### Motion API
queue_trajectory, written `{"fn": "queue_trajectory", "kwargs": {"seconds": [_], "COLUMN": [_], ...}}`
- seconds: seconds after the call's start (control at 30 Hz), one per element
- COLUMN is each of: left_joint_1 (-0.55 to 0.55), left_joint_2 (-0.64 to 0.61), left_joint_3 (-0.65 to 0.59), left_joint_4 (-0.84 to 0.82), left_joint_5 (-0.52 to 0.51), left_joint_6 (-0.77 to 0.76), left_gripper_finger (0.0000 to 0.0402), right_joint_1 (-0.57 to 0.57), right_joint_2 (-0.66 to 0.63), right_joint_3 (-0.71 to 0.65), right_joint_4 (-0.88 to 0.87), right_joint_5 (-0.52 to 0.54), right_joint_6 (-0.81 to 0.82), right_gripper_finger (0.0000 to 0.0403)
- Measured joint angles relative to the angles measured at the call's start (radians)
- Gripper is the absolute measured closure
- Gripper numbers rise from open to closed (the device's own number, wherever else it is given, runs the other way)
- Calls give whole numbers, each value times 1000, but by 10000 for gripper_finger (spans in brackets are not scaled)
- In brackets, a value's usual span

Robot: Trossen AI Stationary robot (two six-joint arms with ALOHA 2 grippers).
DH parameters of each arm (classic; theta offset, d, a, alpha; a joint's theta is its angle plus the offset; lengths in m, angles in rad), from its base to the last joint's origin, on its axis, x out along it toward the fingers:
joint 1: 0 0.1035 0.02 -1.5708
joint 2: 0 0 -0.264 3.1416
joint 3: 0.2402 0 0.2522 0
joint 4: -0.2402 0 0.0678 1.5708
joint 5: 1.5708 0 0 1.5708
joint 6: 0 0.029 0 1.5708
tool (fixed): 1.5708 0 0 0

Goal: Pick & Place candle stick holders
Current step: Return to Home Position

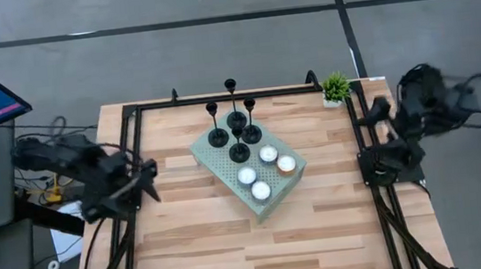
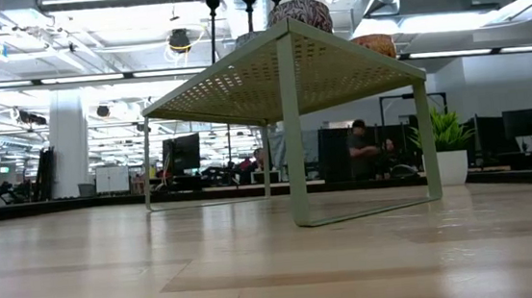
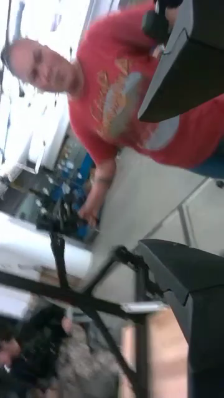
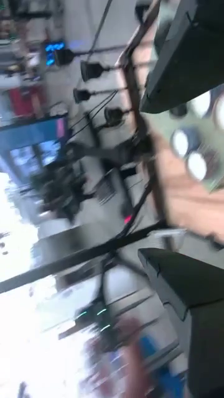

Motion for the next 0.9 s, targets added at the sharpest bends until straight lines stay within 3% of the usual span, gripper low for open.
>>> {"fn": "queue_trajectory", "kwargs": {"seconds": [0.1,0.23,0.37,0.47,0.57,0.9], "left_joint_1": [0,0,0,0,0,0], "left_joint_2": [-43,-114,-243,-364,-451,-431], "left_joint_3": [-126,-277,-406,-478,-527,-657], "left_joint_4": [83,154,186,195,223,231], "left_joint_5": [-33,-32,-31,-32,-27,6], "left_joint_6": [-1,-6,-69,-84,-73,-36], "left_gripper_finger": [79,79,79,79,79,79], "right_joint_1": [-7,-22,-47,-58,-67,-94], "right_joint_2": [-125,-266,-362,-433,-469,-454], "right_joint_3": [-285,-595,-836,-942,-1014,-1014], "right_joint_4": [367,716,1039,1195,1214,993], "right_joint_5": [-21,-82,-130,-189,-178,-152], "right_joint_6": [-117,-202,-323,-386,-414,-425], "right_gripper_finger": [42,42,42,42,42,42]}}
